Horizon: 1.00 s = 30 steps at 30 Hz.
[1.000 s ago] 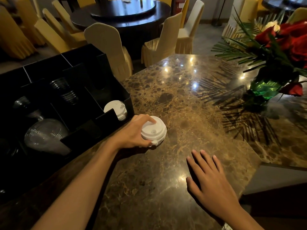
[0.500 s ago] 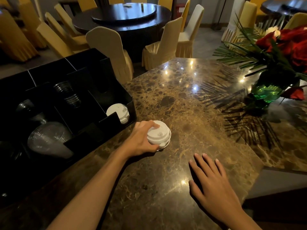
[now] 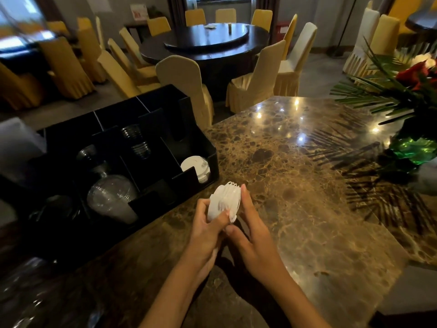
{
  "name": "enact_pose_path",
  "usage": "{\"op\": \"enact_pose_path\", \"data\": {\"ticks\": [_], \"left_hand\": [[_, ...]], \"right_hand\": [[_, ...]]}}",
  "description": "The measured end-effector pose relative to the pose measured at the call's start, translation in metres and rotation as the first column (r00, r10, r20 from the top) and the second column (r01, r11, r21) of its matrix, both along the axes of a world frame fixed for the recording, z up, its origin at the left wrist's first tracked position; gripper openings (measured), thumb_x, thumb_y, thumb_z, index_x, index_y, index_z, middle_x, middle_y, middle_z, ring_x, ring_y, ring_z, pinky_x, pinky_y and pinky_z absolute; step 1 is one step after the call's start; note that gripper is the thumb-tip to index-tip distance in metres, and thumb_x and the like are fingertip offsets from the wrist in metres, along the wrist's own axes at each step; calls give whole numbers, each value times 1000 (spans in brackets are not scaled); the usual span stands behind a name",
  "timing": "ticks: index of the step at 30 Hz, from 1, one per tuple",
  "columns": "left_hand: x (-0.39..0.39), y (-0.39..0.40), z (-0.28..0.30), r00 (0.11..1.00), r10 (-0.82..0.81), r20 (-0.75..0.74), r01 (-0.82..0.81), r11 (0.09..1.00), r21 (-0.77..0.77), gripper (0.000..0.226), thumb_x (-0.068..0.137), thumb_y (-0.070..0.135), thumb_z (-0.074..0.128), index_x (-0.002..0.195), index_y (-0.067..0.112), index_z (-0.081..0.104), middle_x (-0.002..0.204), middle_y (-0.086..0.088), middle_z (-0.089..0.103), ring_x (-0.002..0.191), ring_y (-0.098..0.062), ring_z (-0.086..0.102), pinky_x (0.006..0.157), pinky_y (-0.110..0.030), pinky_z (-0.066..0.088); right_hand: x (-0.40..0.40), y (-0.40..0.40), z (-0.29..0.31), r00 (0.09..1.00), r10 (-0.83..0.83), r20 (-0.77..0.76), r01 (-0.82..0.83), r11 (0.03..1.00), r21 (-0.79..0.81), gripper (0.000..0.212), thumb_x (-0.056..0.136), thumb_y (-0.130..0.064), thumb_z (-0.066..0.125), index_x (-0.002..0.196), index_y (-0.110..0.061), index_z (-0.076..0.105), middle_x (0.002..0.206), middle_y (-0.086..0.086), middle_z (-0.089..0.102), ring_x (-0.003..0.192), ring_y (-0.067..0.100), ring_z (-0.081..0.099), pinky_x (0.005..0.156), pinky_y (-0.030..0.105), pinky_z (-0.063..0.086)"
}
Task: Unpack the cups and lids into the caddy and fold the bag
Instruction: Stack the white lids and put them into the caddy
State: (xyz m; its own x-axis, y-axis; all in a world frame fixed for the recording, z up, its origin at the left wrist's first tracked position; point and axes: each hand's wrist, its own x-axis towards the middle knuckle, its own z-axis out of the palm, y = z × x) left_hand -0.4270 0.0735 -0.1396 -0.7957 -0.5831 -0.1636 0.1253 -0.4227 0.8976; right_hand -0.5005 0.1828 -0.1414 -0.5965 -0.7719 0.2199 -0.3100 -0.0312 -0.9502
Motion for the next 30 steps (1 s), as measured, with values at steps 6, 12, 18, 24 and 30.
{"op": "enact_pose_path", "data": {"ticks": [6,12,18,24,30], "left_hand": [[29,-11,28,994,5,107,21,972,-233,48,78,58,73,112,29,58,118,-9,68,106,-27,70,78,-36,58],[38,-19,53,988,85,128,-8,859,-512,47,72,65,74,109,42,55,114,18,66,105,-6,67,72,-22,58],[28,-26,60,972,220,87,-122,784,-609,54,68,63,78,109,41,51,122,13,59,108,1,64,71,-22,59],[22,-45,71,943,311,117,-128,665,-736,65,66,67,75,115,32,49,127,21,54,115,2,57,79,-30,61],[9,-68,86,909,406,93,-107,443,-890,74,77,67,64,135,25,47,135,23,47,120,7,48,92,-16,45]], "right_hand": [[4,-11,15,983,115,144,-91,982,-168,63,97,-35,56,152,-33,25,160,-3,35,143,9,40,112,31,42],[8,-26,25,957,135,257,-74,970,-233,53,98,-37,48,146,-13,48,131,-8,67,120,13,64,92,24,53],[20,-50,38,862,67,503,92,954,-284,52,97,-52,45,108,-7,68,103,27,67,95,47,64,81,57,53],[17,-69,48,741,169,650,83,937,-338,45,102,-48,43,114,-16,72,115,19,72,110,36,68,94,48,56],[13,-82,56,555,398,730,6,876,-482,37,104,-19,44,125,4,63,128,27,64,125,39,59,104,44,48]]}}
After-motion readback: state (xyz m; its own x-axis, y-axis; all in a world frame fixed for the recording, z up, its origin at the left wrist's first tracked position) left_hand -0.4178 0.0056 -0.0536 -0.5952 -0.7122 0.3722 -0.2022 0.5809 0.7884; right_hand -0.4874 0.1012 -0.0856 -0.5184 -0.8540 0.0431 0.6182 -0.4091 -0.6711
